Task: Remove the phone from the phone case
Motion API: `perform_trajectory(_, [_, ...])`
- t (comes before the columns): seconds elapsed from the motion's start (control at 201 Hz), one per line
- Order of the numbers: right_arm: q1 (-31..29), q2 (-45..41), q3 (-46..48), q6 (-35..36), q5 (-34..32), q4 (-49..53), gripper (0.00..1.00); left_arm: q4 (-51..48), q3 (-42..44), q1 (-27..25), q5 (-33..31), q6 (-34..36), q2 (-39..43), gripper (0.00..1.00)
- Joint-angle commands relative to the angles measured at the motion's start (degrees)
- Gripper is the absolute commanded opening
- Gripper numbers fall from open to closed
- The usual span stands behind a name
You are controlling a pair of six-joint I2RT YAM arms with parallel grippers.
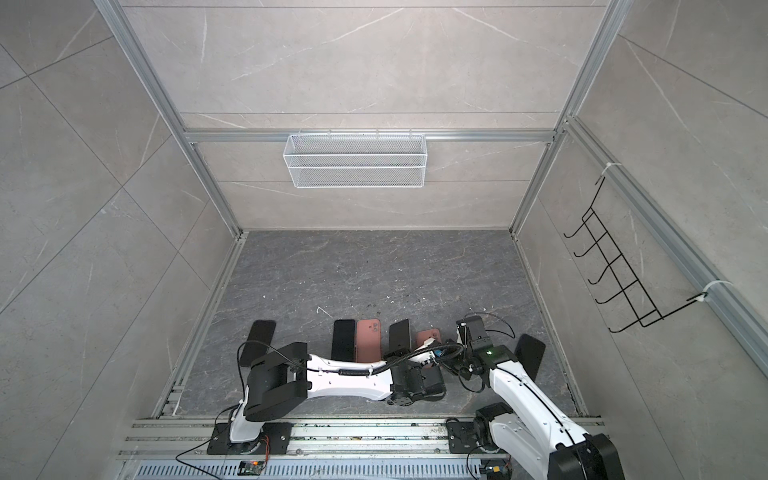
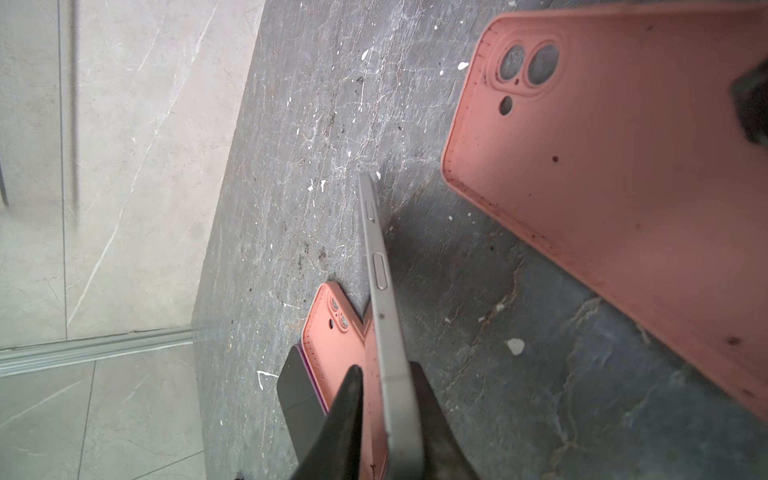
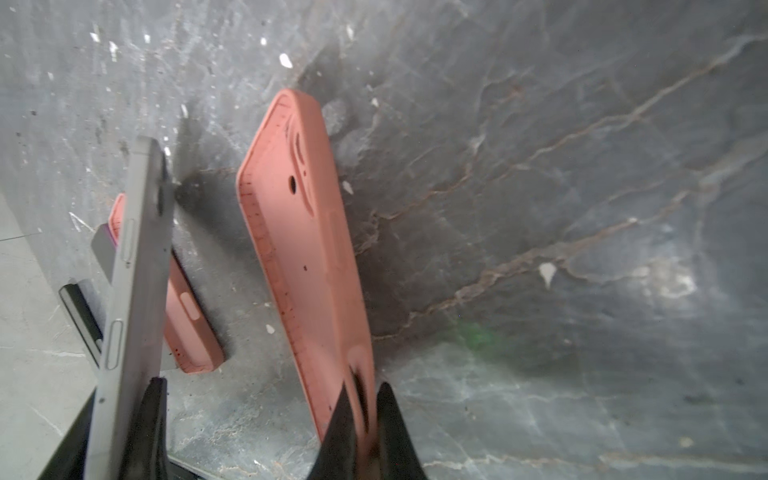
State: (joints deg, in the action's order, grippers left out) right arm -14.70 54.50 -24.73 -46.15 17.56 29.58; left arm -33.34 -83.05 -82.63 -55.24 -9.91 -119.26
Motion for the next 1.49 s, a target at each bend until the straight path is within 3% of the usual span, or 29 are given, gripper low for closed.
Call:
perform_trajectory(0.0, [0.61, 1.29, -2.54, 2.17, 3.09, -3.54, 0.0, -3.1, -1.59, -1.83, 1.29, 1.45, -3.06, 0.29])
perform_trajectory(0.314, [0.95, 6.33, -2.75, 2.82, 4.43, -7.67, 0.0, -3.23, -1.52, -1.96, 2.42, -2.41, -4.45, 0.44])
perform_trajectory(0.438, [1.01, 8.03, -3.36, 3.19, 3.47, -8.13, 0.0, -3.31, -0.59, -2.01, 2.16, -4.33, -3.5, 0.55])
perform_trajectory(0.742, [0.94, 11.12, -4.74, 2.74, -0.34, -11.43, 0.0, -0.42, 2.67, -2.31, 3.33, -10.08, 5.77, 0.75])
perform_trajectory(0.822, [0.98, 12.75, -5.2, 2.58, -1.2, -12.97, 0.0, 0.7, 4.72, -1.91, 3.89, -11.75, 9.51, 0.86])
perform_trajectory(1.195, [0.78, 22.21, -5.07, 0.14, 1.01, -25.13, 0.0, 4.91, 22.66, 6.38, 9.88, -23.85, 28.55, 0.88])
perform_trajectory(1.489, [-3.18, 25.9, -3.29, -1.25, 1.24, -29.21, 0.0, 5.37, 32.69, 13.8, 12.83, -29.68, 41.24, 0.88])
